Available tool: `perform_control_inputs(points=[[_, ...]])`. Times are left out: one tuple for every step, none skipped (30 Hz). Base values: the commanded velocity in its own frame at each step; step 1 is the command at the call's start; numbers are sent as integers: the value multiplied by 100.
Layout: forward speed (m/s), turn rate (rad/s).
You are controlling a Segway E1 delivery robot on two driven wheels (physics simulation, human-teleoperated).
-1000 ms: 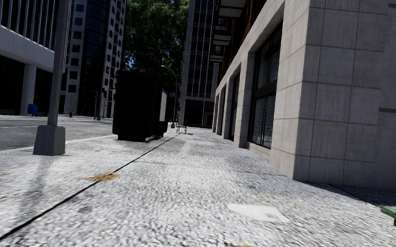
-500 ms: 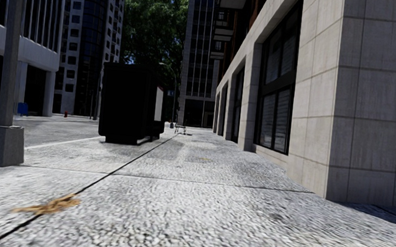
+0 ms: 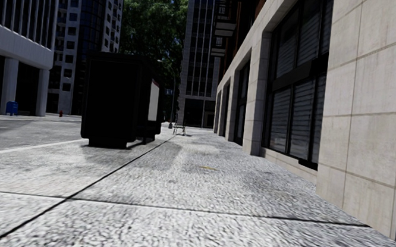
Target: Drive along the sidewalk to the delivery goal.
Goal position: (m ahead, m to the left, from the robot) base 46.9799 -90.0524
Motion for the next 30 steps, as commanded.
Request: perform_control_inputs(points=[[200,0],[200,0],[200,0],[200,0],[200,0],[200,0],[200,0],[200,0],[200,0],[200,0],[200,0],[200,0],[200,0],[200,0],[200,0],[200,0],[200,0],[200,0],[200,0],[200,0],[200,0],[200,0],[200,0],[200,0],[200,0],[200,0],[200,0],[200,0],[200,0],[200,0]])
